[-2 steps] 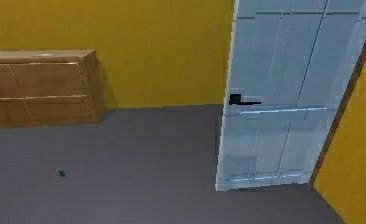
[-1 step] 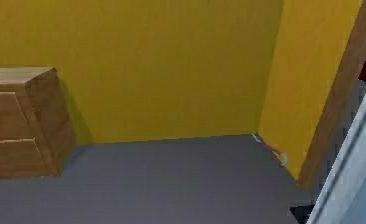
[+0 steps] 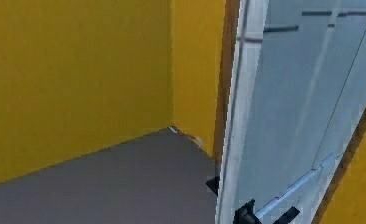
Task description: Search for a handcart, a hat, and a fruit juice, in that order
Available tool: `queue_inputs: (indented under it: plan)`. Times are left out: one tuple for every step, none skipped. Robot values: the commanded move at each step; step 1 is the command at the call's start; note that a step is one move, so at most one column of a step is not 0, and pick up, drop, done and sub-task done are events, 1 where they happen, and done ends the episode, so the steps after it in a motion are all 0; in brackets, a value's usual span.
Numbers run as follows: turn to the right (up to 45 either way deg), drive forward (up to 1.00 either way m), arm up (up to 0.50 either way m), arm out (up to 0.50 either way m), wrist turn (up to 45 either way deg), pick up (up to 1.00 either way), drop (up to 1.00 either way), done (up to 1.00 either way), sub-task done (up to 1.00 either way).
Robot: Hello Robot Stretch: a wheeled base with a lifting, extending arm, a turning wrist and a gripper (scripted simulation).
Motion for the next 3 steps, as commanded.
queue_inputs:
  plan:
    - [0.0, 0.05, 0.0, 0.0, 0.0, 0.0, 0.0, 0.0, 0.0]
    - [-45.0, 0.0, 0.0, 0.0, 0.0, 0.0, 0.0, 0.0, 0.0]
    - [-3.0, 0.0, 0.0, 0.0, 0.0, 0.0, 0.0, 0.0, 0.0]
